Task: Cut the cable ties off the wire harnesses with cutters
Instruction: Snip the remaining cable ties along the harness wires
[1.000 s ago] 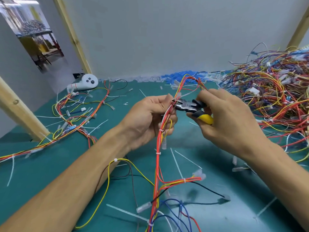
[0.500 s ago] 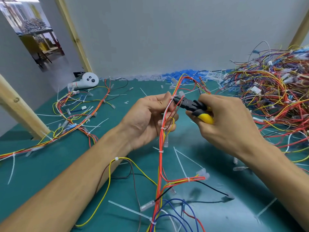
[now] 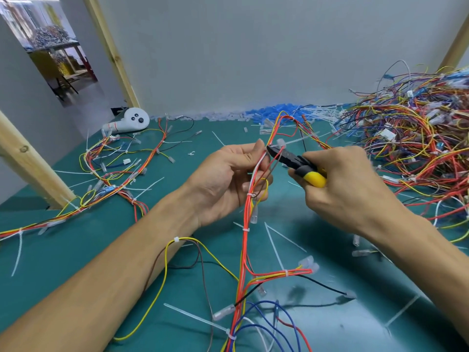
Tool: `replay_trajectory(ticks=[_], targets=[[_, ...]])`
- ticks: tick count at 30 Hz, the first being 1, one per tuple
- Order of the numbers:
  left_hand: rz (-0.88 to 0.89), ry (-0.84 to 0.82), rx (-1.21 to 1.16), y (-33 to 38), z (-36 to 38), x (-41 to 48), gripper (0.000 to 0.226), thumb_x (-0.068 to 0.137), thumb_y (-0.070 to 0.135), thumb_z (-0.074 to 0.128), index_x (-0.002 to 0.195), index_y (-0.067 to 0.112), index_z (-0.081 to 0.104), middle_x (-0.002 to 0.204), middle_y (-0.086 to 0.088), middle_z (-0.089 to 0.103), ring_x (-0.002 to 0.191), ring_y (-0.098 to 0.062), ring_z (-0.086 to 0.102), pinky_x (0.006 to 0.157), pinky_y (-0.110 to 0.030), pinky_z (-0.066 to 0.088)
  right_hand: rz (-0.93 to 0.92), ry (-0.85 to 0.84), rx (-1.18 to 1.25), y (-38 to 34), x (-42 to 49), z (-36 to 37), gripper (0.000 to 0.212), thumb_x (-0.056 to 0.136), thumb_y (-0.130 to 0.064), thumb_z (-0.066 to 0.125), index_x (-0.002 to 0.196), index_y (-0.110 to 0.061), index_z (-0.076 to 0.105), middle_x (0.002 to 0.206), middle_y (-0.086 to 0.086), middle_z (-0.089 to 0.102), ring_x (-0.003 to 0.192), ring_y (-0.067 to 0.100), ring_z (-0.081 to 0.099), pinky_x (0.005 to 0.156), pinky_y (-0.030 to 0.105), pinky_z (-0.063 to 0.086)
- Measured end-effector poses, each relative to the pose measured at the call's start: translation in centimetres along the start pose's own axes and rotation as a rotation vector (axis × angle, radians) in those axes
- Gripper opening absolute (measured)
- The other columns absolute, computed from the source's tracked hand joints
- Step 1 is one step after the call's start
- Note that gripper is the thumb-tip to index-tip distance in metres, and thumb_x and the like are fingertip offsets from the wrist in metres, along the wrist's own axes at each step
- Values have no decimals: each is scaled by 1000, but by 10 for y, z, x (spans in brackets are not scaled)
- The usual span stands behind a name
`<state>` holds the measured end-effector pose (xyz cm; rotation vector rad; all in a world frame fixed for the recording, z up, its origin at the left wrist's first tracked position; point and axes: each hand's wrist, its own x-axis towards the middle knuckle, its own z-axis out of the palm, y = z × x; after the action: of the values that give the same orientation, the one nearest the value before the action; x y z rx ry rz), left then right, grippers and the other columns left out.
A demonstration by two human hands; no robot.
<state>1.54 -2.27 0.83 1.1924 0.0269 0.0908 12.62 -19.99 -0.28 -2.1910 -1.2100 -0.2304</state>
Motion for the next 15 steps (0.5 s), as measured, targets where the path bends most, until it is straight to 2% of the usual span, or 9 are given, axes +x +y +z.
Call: replay_trajectory(ticks=[1,3,5,7,9,11,15], targets=[[2,-7,11,1,-1,0,37,104,21,48,69,7,53,57,-3,40,51,-14,26,46,-22,38,17,3,36,-2,0,1,38,90,-20,69,59,-20,46,54,9,31,61,25,22,47,40,29],[5,-6,43,4,-3,-1,37,105,20,46,71,8,53,56,-3,41,50,-13,26,46,-21,38,69,36,142,-3,0,1,40,93,-23,69,59,-19,50,54,7,31,57,19,21,45,30,24],[14,30,66,7,-5,-1,35,107,21,44,75,8,52,55,0,41,46,-9,26,42,-19,35,107,83,193,-1,1,1,39,96,-29,69,63,-17,53,52,8,38,52,17,26,47,31,27],[34,93,57,9,-8,0,32,109,23,43,81,9,50,58,3,44,43,-4,27,39,-15,30,101,109,118,0,2,0,37,95,-37,69,64,-23,54,49,5,42,51,22,36,49,36,34],[60,191,39,11,-12,2,29,110,24,43,85,10,51,62,3,45,42,-2,30,39,-14,29,101,90,19,1,1,-1,31,93,-41,69,69,-27,55,53,0,48,58,30,47,54,39,42],[87,293,35,13,-16,5,27,109,25,45,87,11,53,63,3,49,43,-3,32,41,-15,32,105,39,-36,-1,-1,0,32,92,-43,68,73,-24,52,58,-2,50,65,34,50,56,40,41],[118,393,65,10,-16,7,24,109,25,48,90,10,55,67,1,53,46,-5,38,45,-18,43,106,-19,-28,-2,-1,2,34,92,-46,68,75,-21,52,58,-4,49,64,26,51,55,38,39]])
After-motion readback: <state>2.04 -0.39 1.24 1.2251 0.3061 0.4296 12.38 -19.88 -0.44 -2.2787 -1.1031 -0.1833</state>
